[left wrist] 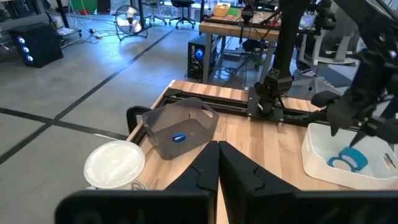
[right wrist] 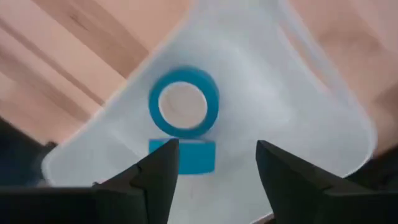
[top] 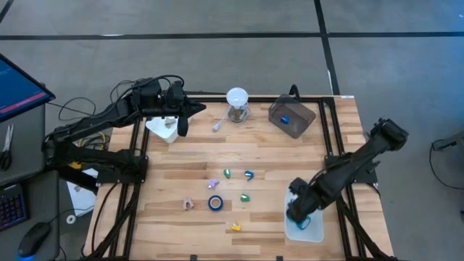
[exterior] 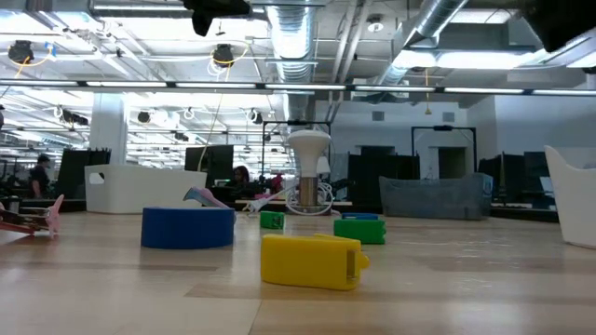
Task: Pick and place Stapler, Stapler remover, tape
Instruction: Put the blue stapler into the black bin
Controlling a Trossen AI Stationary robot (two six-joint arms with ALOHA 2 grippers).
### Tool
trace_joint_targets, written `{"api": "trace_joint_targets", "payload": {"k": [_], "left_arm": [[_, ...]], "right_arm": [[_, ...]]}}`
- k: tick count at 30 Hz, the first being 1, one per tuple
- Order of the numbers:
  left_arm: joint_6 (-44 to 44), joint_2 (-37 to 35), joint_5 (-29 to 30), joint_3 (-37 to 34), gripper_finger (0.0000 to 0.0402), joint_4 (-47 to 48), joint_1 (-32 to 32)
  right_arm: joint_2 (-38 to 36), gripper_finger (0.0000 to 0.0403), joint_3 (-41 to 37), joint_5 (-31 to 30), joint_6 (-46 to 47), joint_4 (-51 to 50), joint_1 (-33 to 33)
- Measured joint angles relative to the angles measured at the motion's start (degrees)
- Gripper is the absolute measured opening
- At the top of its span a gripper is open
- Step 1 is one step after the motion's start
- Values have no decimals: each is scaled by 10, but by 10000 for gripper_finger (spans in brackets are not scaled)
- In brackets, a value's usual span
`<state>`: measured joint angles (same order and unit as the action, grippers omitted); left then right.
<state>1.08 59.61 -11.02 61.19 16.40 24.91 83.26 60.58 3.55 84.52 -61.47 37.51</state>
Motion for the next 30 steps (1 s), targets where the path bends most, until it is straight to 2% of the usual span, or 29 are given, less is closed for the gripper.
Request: {"api": "trace_joint_targets", "payload": {"k": [8, 17, 24, 30], "left_arm": [[0, 0, 0, 0, 3, 0, 0], [0, 0, 0, 0, 3, -2, 0], [0, 0, 0, 0, 3, -2, 0], [0, 0, 0, 0, 3, -2, 0]], "right_arm": [[-60, 175, 0, -42, -106, 10, -84], [-61, 160, 9, -88, -332, 76, -185], [-61, 166, 9, -87, -436, 133, -257], [-61, 183, 9, -88, -567, 193, -284]]}}
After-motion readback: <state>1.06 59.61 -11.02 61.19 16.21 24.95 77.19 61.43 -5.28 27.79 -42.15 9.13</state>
